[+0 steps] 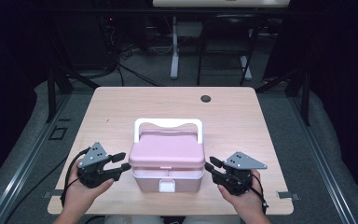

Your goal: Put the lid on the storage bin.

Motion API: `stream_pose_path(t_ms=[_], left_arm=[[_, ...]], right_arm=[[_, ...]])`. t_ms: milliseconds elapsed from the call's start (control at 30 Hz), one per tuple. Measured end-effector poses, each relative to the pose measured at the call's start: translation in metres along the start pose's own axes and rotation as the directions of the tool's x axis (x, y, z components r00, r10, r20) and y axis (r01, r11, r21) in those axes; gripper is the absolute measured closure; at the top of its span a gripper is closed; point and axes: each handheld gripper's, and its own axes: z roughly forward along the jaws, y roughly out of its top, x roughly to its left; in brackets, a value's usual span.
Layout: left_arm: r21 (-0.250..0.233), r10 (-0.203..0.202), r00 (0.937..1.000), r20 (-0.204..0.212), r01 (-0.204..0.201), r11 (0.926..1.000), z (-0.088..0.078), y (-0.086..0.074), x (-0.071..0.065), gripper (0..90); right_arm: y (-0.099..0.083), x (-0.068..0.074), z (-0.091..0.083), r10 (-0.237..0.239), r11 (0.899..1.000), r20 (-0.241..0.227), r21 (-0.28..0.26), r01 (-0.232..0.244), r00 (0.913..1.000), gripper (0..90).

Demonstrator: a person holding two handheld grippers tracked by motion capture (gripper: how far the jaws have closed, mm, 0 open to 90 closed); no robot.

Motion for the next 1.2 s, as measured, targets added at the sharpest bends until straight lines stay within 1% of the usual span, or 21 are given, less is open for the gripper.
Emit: stream_pose_path(t_ms=[100, 200, 400, 433, 500, 533, 567, 633, 733, 900, 1000, 1200], left_arm=[[0.001, -0.005, 1.0000, 0.002, 0.005, 1.0000, 0.000, -0.002, 0.000, 56.8], [0.014, -0.006, 1.0000, 0.007, 0.006, 0.9999, -0.001, -0.004, 0.001, 56.7], [0.067, -0.011, 0.9999, -0.002, 0.011, 0.9977, 0.000, -0.012, 0.005, 54.8], [0.067, -0.014, 0.9998, -0.011, 0.015, 0.9976, 0.000, -0.014, 0.007, 54.6], [0.058, -0.032, 0.9995, -0.003, 0.032, 0.9978, -0.002, -0.017, 0.010, 53.2], [0.056, -0.034, 0.9994, -0.009, 0.034, 0.9978, -0.003, -0.017, 0.011, 53.1], [0.055, -0.032, 0.9994, -0.015, 0.032, 0.9980, -0.004, -0.016, 0.011, 52.9], [0.043, -0.037, 0.9992, -0.014, 0.038, 0.9983, -0.004, -0.015, 0.011, 52.4], [0.040, -0.030, 0.9994, -0.015, 0.031, 0.9987, -0.004, -0.014, 0.011, 51.9], [0.032, -0.041, 0.9989, -0.023, 0.042, 0.9986, -0.004, -0.015, 0.013, 50.3], [0.022, -0.050, 0.9983, -0.031, 0.051, 0.9985, -0.004, -0.015, 0.016, 48.9], [0.015, -0.051, 0.9976, -0.047, 0.052, 0.9985, -0.005, -0.014, 0.021, 48.2]], right_arm=[[-0.002, -0.001, -0.001, 0.004, 1.000, 0.003, 0.001, -0.004, 1.0000, 69.7], [-0.003, -0.002, -0.002, 0.011, 1.000, 0.005, 0.006, -0.011, 0.9999, 69.8], [-0.004, -0.006, -0.004, 0.028, 1.000, 0.007, -0.005, -0.028, 0.9996, 69.8], [-0.004, -0.006, -0.004, 0.030, 1.000, 0.007, -0.004, -0.030, 0.9995, 69.9], [-0.004, -0.007, -0.004, 0.032, 0.999, 0.012, -0.003, -0.032, 0.9994, 69.9], [-0.004, -0.007, -0.003, 0.033, 0.999, 0.012, -0.004, -0.032, 0.9994, 69.8], [-0.004, -0.007, -0.003, 0.036, 0.999, 0.012, -0.004, -0.036, 0.9993, 69.8], [-0.004, -0.007, -0.003, 0.038, 0.999, 0.013, -0.003, -0.038, 0.9992, 69.6], [-0.004, -0.008, -0.002, 0.037, 0.999, 0.014, -0.004, -0.037, 0.9992, 69.1], [-0.004, -0.010, -0.001, 0.041, 0.999, 0.018, -0.006, -0.041, 0.9990, 66.8], [-0.004, -0.012, -0.001, 0.048, 0.999, 0.020, -0.008, -0.048, 0.9986, 65.5], [-0.004, -0.018, 0.001, 0.072, 0.997, 0.028, -0.009, -0.072, 0.9970, 64.2]])
